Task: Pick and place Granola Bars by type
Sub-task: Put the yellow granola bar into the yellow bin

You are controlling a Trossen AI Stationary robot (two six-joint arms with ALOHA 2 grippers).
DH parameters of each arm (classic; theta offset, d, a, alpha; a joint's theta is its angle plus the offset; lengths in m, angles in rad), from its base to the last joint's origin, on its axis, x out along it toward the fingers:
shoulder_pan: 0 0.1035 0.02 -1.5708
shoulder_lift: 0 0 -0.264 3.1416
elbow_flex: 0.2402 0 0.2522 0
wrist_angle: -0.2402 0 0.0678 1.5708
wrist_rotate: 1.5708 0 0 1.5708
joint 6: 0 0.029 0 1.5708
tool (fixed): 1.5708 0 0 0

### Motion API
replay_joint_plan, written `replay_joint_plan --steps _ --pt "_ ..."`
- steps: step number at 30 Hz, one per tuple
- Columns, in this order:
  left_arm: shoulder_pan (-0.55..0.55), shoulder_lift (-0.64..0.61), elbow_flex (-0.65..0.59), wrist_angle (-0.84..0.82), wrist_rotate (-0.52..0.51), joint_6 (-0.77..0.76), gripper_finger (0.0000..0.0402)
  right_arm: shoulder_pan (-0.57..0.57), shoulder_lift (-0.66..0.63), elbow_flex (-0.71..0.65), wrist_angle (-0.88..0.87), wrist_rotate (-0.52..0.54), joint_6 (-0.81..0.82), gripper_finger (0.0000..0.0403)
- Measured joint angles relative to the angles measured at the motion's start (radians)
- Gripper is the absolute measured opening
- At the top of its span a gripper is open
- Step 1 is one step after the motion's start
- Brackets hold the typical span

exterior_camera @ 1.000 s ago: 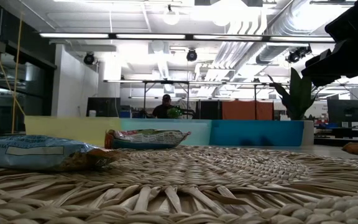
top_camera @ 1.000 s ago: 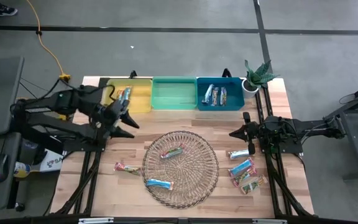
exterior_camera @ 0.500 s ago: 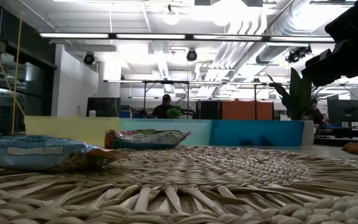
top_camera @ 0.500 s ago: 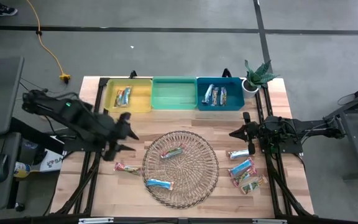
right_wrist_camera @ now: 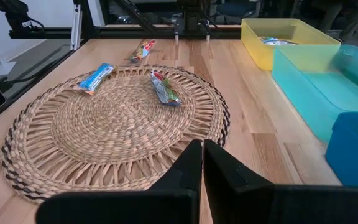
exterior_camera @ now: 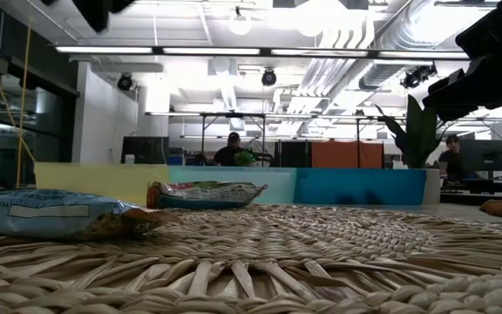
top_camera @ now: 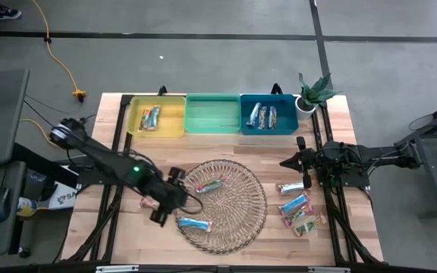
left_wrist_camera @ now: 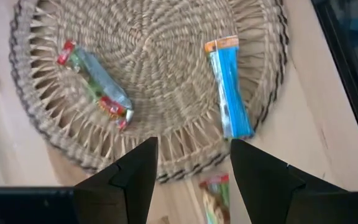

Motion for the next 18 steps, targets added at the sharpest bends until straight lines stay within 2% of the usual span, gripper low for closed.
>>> replay_joint_plan --steps 10,18 --pt "0.002 0.168 0.0 0.196 0.01 -0.007 0.0198 0.0 0.0 0.0 0.001 0.0 0.0 0.0" --pt "-0.005 0.261 0.0 0.217 0.027 -0.163 0.0198 0.0 0.0 -0.001 0.0 0.0 0.0 0.0"
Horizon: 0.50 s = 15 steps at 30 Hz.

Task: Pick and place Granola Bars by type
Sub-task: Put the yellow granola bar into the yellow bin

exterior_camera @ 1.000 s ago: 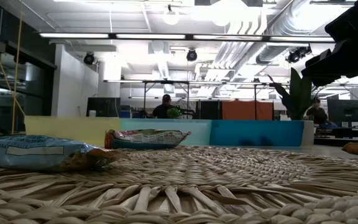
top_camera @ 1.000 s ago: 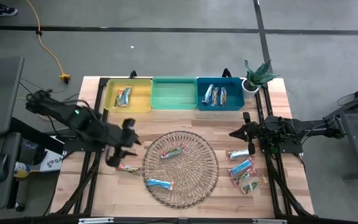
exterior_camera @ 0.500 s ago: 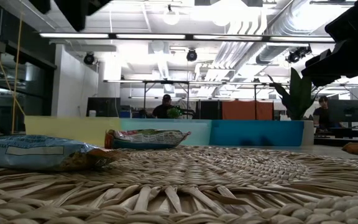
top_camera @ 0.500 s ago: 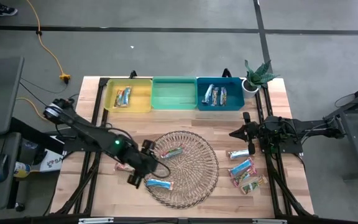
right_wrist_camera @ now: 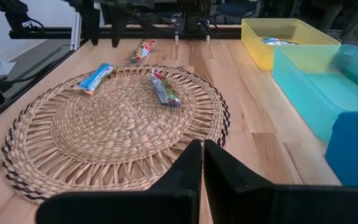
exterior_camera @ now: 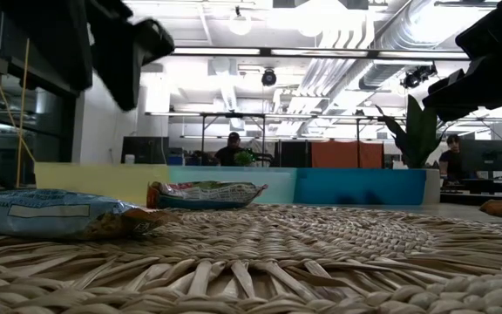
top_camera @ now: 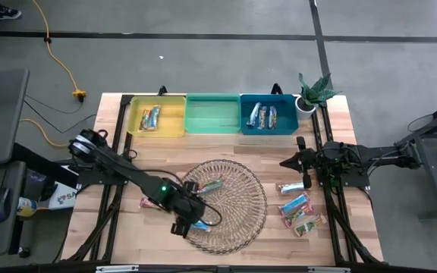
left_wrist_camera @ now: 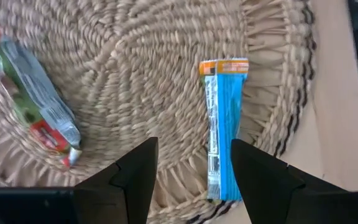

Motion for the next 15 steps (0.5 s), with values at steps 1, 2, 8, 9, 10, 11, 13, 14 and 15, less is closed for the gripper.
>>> replay_joint_plan --steps 1,2,8,9,10,11,13,14,15 --pt "-0.001 0.01 0.0 0.011 -0.005 -0.009 0.0198 0.0 0.0 0.0 0.0 0.0 0.0 0.0" --pt "-0.007 0.019 0.0 0.023 -0.008 -0.013 0.0198 0.0 0.0 0.0 0.001 0.0 0.0 0.0" --pt "-0.056 0.056 0.0 0.071 -0.041 -0.014 0.0198 0.0 0.0 0.0 0.0 0.0 0.0 0.0" --pt "-0.064 0.061 0.0 0.081 -0.052 -0.014 0.0198 0.0 0.0 0.0 0.0 0.0 0.0 0.0" --pt "-0.072 0.064 0.0 0.084 -0.07 -0.014 0.0198 0.0 0.0 0.0 0.002 0.0 0.0 0.0" --pt "-0.078 0.067 0.0 0.082 -0.085 -0.014 0.0198 0.0 0.0 0.0 0.005 0.0 0.0 0.0" --pt "-0.087 0.078 0.0 0.085 -0.098 -0.006 0.0198 0.0 -0.001 0.0 0.005 0.0 0.0 0.0" --pt "-0.087 0.085 0.0 0.084 -0.099 0.003 0.0198 0.0 -0.001 0.0 0.006 0.0 0.0 0.0" --pt "-0.088 0.094 0.0 0.086 -0.097 0.009 0.0198 0.0 0.0 0.0 0.008 0.0 0.0 0.0"
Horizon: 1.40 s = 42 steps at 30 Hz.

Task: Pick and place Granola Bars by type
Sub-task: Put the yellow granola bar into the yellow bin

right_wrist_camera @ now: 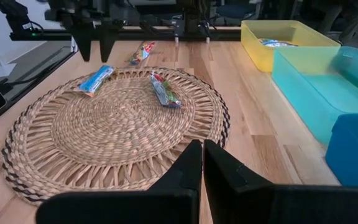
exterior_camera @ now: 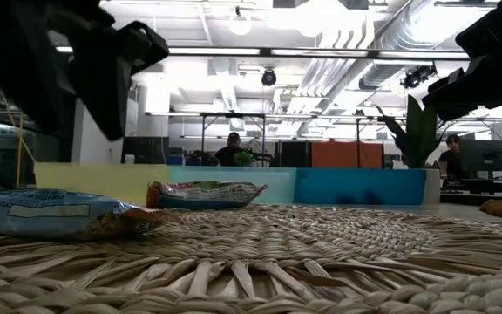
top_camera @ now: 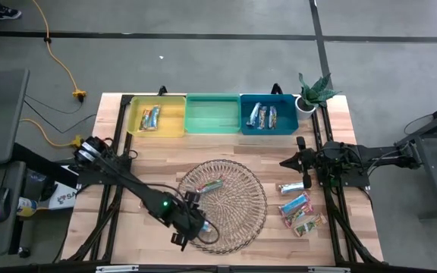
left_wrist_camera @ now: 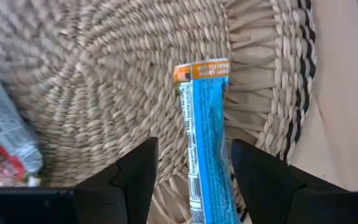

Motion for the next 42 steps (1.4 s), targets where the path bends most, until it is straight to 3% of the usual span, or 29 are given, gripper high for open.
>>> replay_joint_plan --steps 42 --pt "0.019 0.154 0.003 0.07 0.126 0.03 0.0198 0.0 0.0 0.002 -0.001 0.0 0.0 0.0"
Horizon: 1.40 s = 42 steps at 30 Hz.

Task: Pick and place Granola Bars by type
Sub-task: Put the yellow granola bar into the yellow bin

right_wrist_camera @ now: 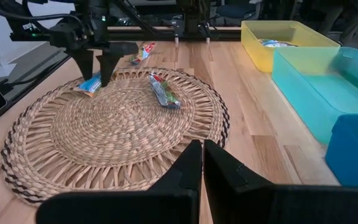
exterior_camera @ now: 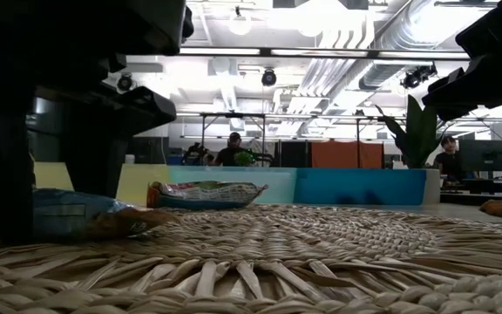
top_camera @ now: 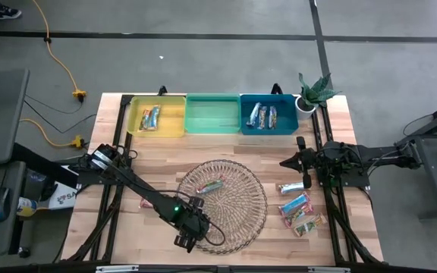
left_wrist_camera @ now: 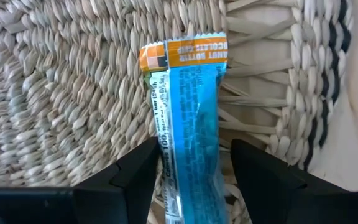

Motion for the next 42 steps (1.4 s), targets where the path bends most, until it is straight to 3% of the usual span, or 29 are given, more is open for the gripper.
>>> replay_joint_plan --steps 8,19,26,32,42 --pt "-0.001 0.018 0.0 0.001 0.01 0.0 0.019 0.0 0.0 0.0 -0.004 0.0 0.0 0.0" --pt "0.0 0.021 -0.001 0.008 0.019 0.0 0.0081 0.0 0.0 0.0 -0.004 0.0 0.0 0.0" --pt "-0.001 0.004 -0.002 0.005 0.009 0.0 0.0063 0.0 0.0 0.0 -0.004 0.0 0.0 0.0" --pt "0.004 -0.062 -0.01 -0.016 -0.023 0.038 0.0061 0.0 0.0 0.0 -0.004 0.0 0.0 0.0" --pt "0.058 -0.298 -0.006 -0.025 -0.052 0.077 0.006 0.0 0.0 0.0 -0.003 0.0 0.0 0.0"
